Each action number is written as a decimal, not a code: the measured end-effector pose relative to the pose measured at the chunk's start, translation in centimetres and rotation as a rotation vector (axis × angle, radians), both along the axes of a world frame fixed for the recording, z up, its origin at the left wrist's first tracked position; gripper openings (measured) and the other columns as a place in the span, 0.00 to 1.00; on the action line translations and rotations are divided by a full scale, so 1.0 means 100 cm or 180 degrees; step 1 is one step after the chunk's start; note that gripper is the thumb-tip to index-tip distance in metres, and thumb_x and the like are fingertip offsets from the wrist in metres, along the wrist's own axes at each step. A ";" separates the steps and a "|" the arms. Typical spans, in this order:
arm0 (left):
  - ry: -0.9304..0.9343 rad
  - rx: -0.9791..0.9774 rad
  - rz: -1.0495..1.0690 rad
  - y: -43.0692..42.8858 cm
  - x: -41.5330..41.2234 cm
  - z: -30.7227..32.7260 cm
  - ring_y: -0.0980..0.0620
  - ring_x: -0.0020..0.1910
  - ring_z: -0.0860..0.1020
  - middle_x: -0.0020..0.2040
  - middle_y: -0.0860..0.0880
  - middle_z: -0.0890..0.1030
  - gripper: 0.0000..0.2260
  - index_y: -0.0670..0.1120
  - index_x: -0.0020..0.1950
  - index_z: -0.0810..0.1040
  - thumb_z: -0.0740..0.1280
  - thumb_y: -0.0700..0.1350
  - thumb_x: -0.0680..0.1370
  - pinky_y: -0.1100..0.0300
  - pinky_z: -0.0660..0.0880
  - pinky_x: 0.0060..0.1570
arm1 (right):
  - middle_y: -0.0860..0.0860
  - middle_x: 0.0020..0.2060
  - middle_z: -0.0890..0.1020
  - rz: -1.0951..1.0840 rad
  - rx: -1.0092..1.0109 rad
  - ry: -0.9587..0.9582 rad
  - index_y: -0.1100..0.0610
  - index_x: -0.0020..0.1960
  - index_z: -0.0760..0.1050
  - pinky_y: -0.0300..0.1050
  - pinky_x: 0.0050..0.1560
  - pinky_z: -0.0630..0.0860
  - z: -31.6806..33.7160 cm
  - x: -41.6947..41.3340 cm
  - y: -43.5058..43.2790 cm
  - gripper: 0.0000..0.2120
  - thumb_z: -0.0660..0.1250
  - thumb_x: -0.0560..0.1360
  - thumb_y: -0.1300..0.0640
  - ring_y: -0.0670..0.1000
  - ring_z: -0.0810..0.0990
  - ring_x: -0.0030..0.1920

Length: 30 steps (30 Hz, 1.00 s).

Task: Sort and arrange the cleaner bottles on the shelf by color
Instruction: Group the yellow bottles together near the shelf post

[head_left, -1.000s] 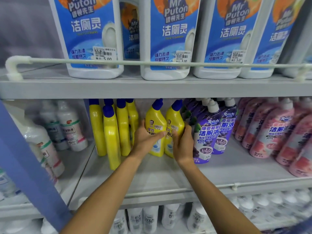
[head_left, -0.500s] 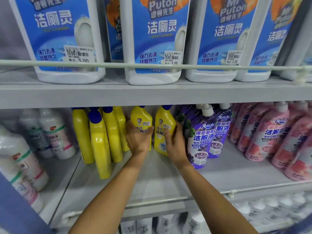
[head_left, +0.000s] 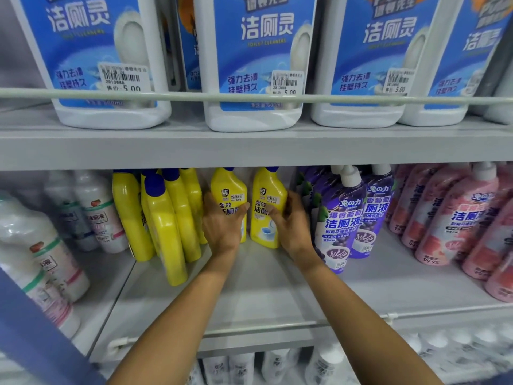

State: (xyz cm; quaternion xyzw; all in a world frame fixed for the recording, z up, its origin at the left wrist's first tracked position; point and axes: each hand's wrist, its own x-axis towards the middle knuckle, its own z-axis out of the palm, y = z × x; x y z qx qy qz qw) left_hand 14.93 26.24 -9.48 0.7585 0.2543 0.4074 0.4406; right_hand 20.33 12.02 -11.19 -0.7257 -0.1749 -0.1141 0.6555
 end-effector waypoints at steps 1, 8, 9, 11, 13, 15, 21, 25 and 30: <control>0.0013 0.0043 -0.0008 0.000 0.000 0.000 0.33 0.55 0.81 0.60 0.36 0.82 0.44 0.37 0.74 0.69 0.81 0.57 0.67 0.46 0.78 0.49 | 0.48 0.56 0.85 0.0000 -0.0020 0.0027 0.46 0.63 0.73 0.59 0.58 0.82 0.001 0.001 -0.002 0.23 0.74 0.72 0.41 0.50 0.85 0.58; 0.0059 0.0203 -0.0088 0.001 -0.003 -0.002 0.32 0.50 0.82 0.56 0.35 0.83 0.42 0.36 0.72 0.69 0.82 0.56 0.67 0.43 0.80 0.45 | 0.53 0.61 0.83 0.0311 -0.0038 0.0036 0.54 0.69 0.72 0.61 0.62 0.80 0.007 0.002 -0.002 0.27 0.71 0.74 0.44 0.53 0.83 0.61; 0.0067 0.0233 -0.0087 0.001 -0.004 -0.001 0.32 0.50 0.82 0.56 0.35 0.83 0.41 0.36 0.72 0.69 0.82 0.55 0.68 0.43 0.80 0.45 | 0.53 0.61 0.83 0.0319 -0.0067 0.0032 0.55 0.70 0.72 0.61 0.63 0.80 0.005 0.004 -0.001 0.28 0.70 0.75 0.43 0.53 0.83 0.62; 0.0099 0.0300 -0.0080 0.003 -0.005 0.000 0.32 0.48 0.83 0.55 0.35 0.83 0.41 0.36 0.71 0.69 0.82 0.55 0.68 0.44 0.79 0.43 | 0.53 0.62 0.82 0.0324 -0.0102 0.0063 0.54 0.71 0.71 0.61 0.64 0.79 0.002 0.009 0.001 0.29 0.70 0.75 0.42 0.53 0.82 0.63; 0.0141 0.0338 -0.0091 0.003 -0.005 0.001 0.31 0.48 0.82 0.55 0.34 0.83 0.40 0.35 0.71 0.70 0.82 0.55 0.68 0.45 0.79 0.42 | 0.52 0.62 0.82 0.0282 -0.0152 0.0134 0.54 0.71 0.71 0.58 0.63 0.80 0.004 0.007 0.003 0.28 0.70 0.76 0.42 0.51 0.83 0.62; 0.0161 0.0357 -0.0103 0.002 -0.004 0.001 0.31 0.48 0.82 0.56 0.33 0.83 0.40 0.35 0.72 0.69 0.81 0.54 0.69 0.44 0.78 0.42 | 0.49 0.58 0.84 0.0207 -0.0050 0.0189 0.54 0.67 0.73 0.52 0.60 0.82 0.007 0.002 0.007 0.23 0.74 0.77 0.48 0.47 0.84 0.58; 0.0087 0.0377 -0.0175 0.002 -0.004 -0.003 0.30 0.48 0.82 0.57 0.33 0.82 0.40 0.36 0.74 0.67 0.80 0.52 0.71 0.44 0.78 0.42 | 0.49 0.56 0.84 0.0088 -0.0134 0.0268 0.51 0.65 0.74 0.56 0.56 0.83 0.008 0.010 0.013 0.27 0.76 0.72 0.41 0.53 0.85 0.55; 0.0057 0.0341 -0.0220 0.003 -0.005 -0.003 0.32 0.49 0.82 0.57 0.35 0.83 0.38 0.37 0.74 0.67 0.80 0.50 0.72 0.48 0.78 0.44 | 0.48 0.57 0.84 0.0147 -0.0220 0.0220 0.49 0.65 0.73 0.59 0.53 0.83 0.000 0.023 0.010 0.35 0.74 0.66 0.30 0.55 0.85 0.53; -0.0010 0.0407 -0.0468 0.010 -0.015 -0.006 0.38 0.55 0.83 0.62 0.39 0.83 0.34 0.38 0.76 0.66 0.77 0.45 0.76 0.62 0.72 0.46 | 0.49 0.58 0.84 0.0116 -0.0247 0.0167 0.51 0.68 0.72 0.52 0.54 0.84 0.000 0.019 0.012 0.33 0.73 0.70 0.33 0.54 0.86 0.54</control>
